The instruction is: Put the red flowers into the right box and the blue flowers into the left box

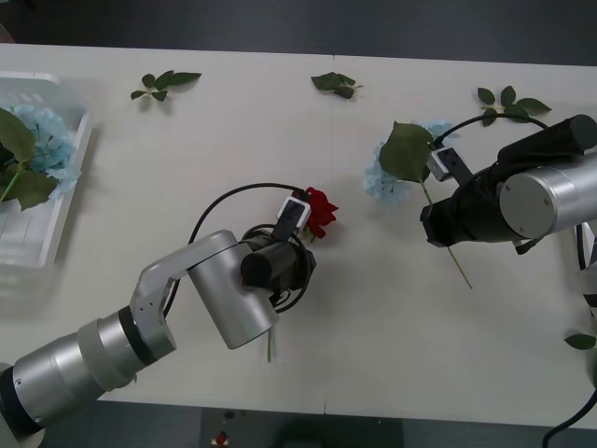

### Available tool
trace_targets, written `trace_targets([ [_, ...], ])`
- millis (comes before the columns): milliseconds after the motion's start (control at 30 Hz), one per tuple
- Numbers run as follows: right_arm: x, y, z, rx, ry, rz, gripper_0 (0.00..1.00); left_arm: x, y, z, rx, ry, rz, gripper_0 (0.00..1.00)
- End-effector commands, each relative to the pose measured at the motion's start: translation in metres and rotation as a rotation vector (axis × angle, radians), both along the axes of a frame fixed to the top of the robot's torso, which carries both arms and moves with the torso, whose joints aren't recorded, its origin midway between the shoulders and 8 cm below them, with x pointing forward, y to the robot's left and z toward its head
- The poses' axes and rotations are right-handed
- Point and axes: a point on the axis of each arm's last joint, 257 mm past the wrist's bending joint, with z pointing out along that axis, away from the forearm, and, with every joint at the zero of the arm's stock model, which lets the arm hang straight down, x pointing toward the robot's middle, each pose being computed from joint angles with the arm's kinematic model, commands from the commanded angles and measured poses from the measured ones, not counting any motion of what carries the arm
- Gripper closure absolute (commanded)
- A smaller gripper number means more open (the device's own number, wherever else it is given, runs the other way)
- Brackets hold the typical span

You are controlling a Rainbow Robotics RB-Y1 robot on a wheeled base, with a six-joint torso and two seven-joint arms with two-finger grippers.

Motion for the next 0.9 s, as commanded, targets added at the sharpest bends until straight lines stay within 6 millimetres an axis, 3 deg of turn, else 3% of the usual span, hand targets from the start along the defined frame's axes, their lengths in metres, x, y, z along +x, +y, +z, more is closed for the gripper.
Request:
trace_targets([
  [33,0.007,0.025,0.022,0.064,-0.041,-0.002,1.0,0.023,-0.006,0.039,-0.062,-0.06,0.029,1.0],
  [100,0.007,0.024,0.022,0.06,-0.041,-0.002,0.96,0.027,-0.006,0.05,-0.085,-0.073,0.039,1.0],
  [133,0.007,0.023,0.022,0.059,-0.042,-0.003,0.84,0.03,-0.007,0.057,-0.1,-0.08,0.042,1.0],
  [167,0.007,0.023,0.022,0.059,-0.042,-0.004,0.71,0.031,-0.008,0.063,-0.116,-0.083,0.045,1.0],
  [200,0.008,0.022,0.022,0.06,-0.043,-0.007,0.45,0.033,-0.009,0.07,-0.143,-0.08,0.052,1.0],
  [267,0.008,0.021,0.023,0.061,-0.044,-0.01,0.11,0.035,-0.011,0.082,-0.183,-0.075,0.057,1.0],
  [300,0.009,0.02,0.024,0.062,-0.046,-0.01,0.0,0.036,-0.011,0.089,-0.197,-0.078,0.058,1.0],
  [633,0.008,0.02,0.025,0.07,-0.043,-0.006,0.0,0.054,-0.027,0.173,-0.393,-0.125,0.084,1.0],
  [900,0.006,0.018,0.045,0.125,-0.058,0.047,0.0,0.066,-0.061,0.241,-0.601,-0.164,0.149,1.0],
])
